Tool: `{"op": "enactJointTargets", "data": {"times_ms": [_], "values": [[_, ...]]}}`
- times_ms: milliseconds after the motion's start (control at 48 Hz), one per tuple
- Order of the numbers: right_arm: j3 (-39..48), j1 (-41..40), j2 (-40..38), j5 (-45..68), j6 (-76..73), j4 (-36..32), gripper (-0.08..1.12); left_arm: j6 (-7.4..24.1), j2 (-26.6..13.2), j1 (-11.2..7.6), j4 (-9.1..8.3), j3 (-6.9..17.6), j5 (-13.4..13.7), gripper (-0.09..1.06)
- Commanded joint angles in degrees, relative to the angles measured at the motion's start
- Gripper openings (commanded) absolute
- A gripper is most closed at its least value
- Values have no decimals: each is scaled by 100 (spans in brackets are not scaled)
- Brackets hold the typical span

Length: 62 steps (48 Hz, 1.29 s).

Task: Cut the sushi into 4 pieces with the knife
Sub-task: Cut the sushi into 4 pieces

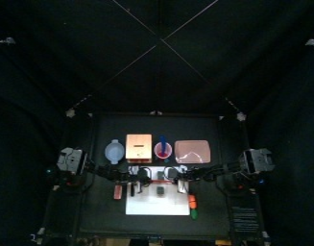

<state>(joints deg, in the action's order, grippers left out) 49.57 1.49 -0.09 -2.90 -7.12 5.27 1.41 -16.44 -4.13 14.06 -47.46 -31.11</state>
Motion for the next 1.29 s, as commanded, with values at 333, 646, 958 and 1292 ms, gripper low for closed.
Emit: {"op": "enactJointTargets", "data": {"times_ms": [333,646,958,1292], "values": [[-193,281,-677,-53,-26,185,8,-18,765,-53,-44,123,246,30],[-264,668,-967,-114,-26,352,8,-26,1151,-519,-44,132,439,30],[-220,668,-721,-105,-26,404,8,-35,879,-554,-35,158,439,30],[-246,686,-475,-105,-35,413,8,-62,712,-598,-26,185,448,30]]}}
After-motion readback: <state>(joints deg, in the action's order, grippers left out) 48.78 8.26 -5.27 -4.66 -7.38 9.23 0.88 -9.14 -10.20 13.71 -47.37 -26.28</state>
